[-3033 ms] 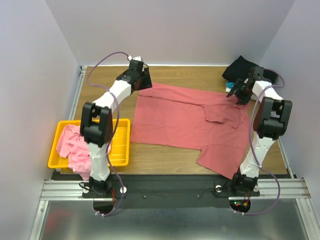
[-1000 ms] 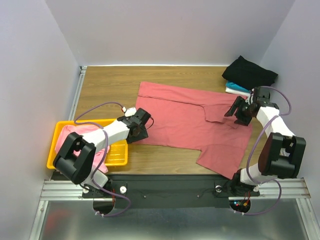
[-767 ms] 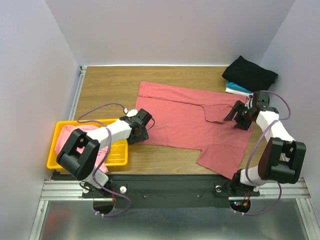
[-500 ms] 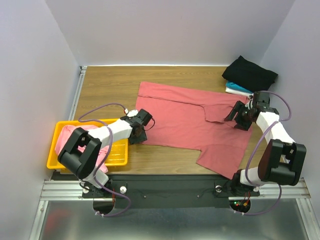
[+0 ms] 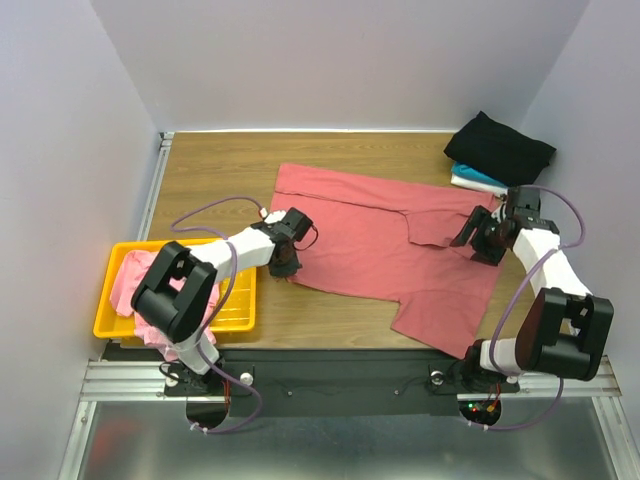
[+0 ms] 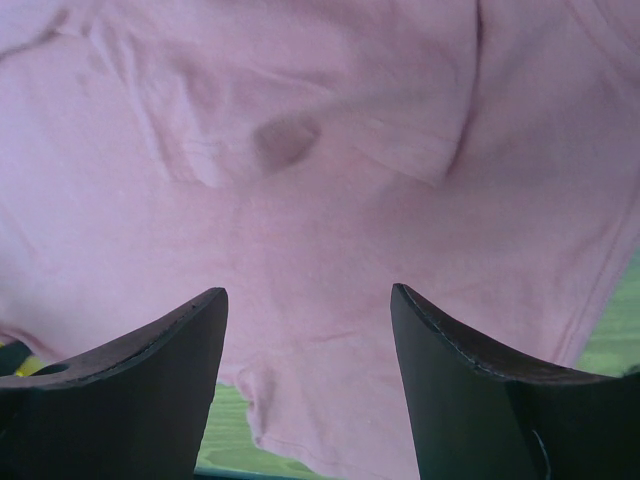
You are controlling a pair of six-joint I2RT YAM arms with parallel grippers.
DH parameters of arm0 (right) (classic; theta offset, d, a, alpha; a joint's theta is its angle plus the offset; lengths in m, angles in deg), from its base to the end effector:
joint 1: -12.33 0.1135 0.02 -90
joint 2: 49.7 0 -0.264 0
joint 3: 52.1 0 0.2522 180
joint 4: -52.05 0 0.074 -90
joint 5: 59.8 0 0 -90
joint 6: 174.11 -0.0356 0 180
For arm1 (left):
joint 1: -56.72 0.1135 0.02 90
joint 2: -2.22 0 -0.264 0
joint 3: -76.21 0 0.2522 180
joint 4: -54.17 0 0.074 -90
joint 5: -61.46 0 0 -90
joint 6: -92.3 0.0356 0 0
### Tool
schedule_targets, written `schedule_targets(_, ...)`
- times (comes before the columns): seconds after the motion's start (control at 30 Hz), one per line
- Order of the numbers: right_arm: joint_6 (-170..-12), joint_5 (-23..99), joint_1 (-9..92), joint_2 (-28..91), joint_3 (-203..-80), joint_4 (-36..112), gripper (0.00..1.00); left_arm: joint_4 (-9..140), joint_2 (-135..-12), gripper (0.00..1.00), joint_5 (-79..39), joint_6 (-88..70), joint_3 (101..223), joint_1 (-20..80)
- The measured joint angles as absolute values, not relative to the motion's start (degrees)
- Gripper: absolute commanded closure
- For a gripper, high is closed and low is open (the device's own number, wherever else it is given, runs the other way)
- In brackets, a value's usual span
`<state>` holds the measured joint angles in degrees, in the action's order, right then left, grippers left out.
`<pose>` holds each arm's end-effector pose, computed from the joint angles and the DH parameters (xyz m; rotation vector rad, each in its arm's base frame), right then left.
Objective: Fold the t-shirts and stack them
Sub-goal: Fold the tshirt
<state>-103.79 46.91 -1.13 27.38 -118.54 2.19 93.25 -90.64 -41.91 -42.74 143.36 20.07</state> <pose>0.2572 -0.0510 0.2302 0.6484 2.5336 0.4206 0.2510 -0.1765 0.1695 -0.2636 2.6429 -0.1529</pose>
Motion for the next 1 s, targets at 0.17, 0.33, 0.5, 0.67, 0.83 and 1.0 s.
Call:
schedule_targets(0.17, -103.83, 45.49, -1.13, 26.22, -114.94, 0.25, 0.28, 93.38, -95.58, 0.92, -40.99, -41.21, 150.24, 20.07)
schedule_targets(0.33, -103.83, 43.78, -1.13, 28.56, -114.89, -0.71, 0.28, 93.07, -97.63, 0.93, -40.47, -39.02, 153.98, 20.36)
schedule_targets(0.5, -103.79, 42.67, -1.13, 32.03, -117.47, -0.69, 0.28, 93.38, -99.32, 0.95, -39.22, -36.77, 156.39, 21.69)
schedule_targets(0.67, -103.85, 40.66, -1.13, 32.01, -117.95, -2.37, 0.28, 93.62, -102.46, 0.95, -37.95, -34.76, 160.71, 24.36)
schedule_targets(0.83, -104.03, 38.91, -1.13, 31.6, -117.34, -4.98, 0.28, 93.49, -106.27, 0.96, -36.49, -32.47, 166.55, 26.98)
schedule_targets(1.0, -104.46, 38.12, -1.13, 32.8, -117.01, -5.15, 0.29, 93.49, -108.89, 0.96, -35.42, -30.45, 169.59, 28.84)
